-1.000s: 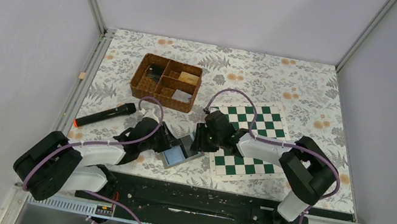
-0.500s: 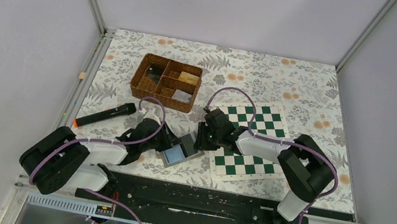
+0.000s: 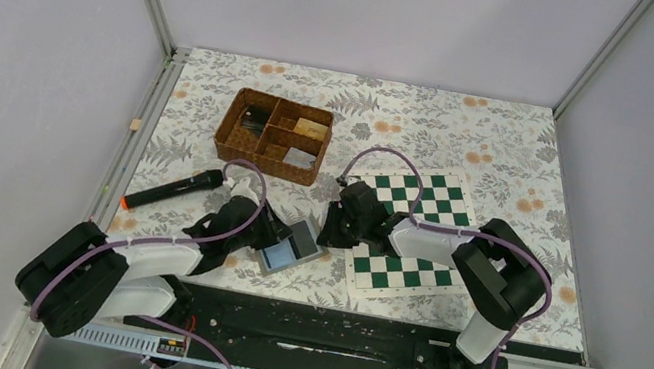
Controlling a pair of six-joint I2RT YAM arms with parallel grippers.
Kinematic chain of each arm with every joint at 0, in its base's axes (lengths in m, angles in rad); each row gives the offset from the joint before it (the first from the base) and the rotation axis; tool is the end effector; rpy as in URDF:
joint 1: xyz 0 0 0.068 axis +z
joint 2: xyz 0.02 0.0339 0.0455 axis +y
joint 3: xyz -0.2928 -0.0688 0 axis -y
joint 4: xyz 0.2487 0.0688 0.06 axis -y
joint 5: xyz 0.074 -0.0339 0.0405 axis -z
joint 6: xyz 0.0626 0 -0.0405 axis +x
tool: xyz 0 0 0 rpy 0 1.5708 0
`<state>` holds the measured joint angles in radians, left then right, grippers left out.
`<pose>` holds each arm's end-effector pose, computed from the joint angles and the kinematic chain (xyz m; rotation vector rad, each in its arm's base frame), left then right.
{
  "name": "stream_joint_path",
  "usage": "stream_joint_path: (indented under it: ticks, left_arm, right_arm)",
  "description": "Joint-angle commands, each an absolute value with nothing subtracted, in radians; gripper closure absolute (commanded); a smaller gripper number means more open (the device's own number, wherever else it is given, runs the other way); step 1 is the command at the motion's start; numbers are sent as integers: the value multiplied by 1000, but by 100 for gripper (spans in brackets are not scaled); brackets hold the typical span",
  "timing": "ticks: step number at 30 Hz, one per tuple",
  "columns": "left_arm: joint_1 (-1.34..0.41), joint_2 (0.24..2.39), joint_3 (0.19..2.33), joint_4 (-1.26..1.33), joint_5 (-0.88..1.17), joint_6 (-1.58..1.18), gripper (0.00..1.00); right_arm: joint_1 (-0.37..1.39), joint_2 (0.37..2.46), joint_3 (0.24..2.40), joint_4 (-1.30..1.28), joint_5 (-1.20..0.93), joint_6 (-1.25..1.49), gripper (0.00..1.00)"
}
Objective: Take the credit cards out of the card holder
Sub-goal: Remove the credit card from the card holder.
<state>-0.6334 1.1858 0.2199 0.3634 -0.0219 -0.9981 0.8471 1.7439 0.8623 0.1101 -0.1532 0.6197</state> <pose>0.1728 -0.1252 0.1370 -0.4337 2.2784 -0.8708 0.2394 0.2853 0.1534 -0.3660 2.4870 0.8536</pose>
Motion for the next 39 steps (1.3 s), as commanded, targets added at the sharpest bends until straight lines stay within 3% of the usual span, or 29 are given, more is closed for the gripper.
stream_joint_path:
  ticks: [1,15,21,29,39]
  left_arm:
    - [-636,1125,208,338,-59,-962,74]
    - [-636,1143,184,349,-69,-991,75]
    - [-636,1140,174,351,-63,-997,75]
    - [-638,1170,172,371,-58,-1004,75]
    - [-639,1201,182,377,-54,-999,75]
  right_arm:
    - [845,1788,802,141,-192,665,81]
    - [845,1737,806,93,-197,665,84]
    - [845,1645,847,8,-198,646,75]
    - [850,1584,908,-64,-203,626,78]
    - [879,1553,932,34,-242,632,82]
